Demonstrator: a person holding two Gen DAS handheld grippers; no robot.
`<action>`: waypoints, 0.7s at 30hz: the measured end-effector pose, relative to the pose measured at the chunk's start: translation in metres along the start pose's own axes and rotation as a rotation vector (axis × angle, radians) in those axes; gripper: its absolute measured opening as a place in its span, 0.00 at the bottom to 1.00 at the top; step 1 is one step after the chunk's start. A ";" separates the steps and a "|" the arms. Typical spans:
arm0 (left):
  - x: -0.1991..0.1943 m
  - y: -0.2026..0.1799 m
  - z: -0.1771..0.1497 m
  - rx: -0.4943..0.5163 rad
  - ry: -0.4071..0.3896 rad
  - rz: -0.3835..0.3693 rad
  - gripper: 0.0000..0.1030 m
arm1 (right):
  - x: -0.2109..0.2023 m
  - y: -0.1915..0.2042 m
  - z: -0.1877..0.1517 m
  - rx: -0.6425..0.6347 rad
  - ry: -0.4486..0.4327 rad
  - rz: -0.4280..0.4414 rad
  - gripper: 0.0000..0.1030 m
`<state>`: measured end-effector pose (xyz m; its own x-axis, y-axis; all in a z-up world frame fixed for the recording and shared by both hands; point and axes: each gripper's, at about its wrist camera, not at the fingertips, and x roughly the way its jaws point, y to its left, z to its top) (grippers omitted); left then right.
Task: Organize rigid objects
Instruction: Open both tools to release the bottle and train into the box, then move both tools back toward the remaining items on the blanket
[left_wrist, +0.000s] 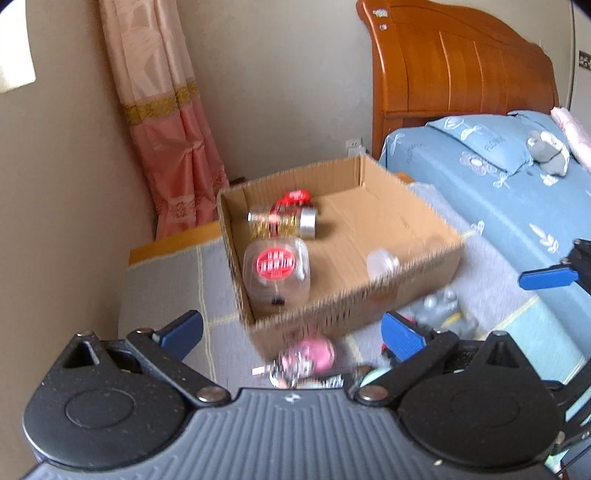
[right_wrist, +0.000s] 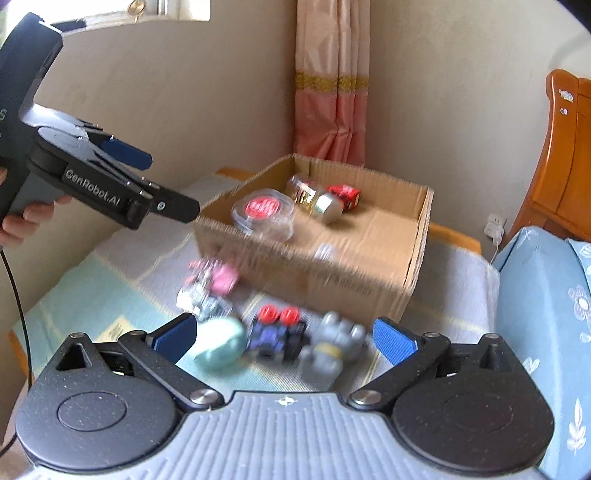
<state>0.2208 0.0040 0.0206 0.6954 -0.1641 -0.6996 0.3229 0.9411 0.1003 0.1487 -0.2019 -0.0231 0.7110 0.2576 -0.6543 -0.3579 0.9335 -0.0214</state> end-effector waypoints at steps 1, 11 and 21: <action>0.002 0.000 -0.005 -0.011 0.009 0.006 0.99 | 0.000 0.004 -0.006 0.012 0.002 -0.009 1.00; 0.029 -0.005 -0.042 -0.046 0.041 0.018 0.99 | -0.017 0.034 -0.050 0.147 -0.052 -0.043 1.00; 0.063 -0.009 -0.053 -0.083 0.040 0.002 0.99 | 0.005 0.052 -0.078 0.118 0.037 -0.047 1.00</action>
<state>0.2278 0.0012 -0.0618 0.6695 -0.1514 -0.7272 0.2661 0.9629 0.0445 0.0867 -0.1716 -0.0865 0.7015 0.2050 -0.6826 -0.2491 0.9679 0.0348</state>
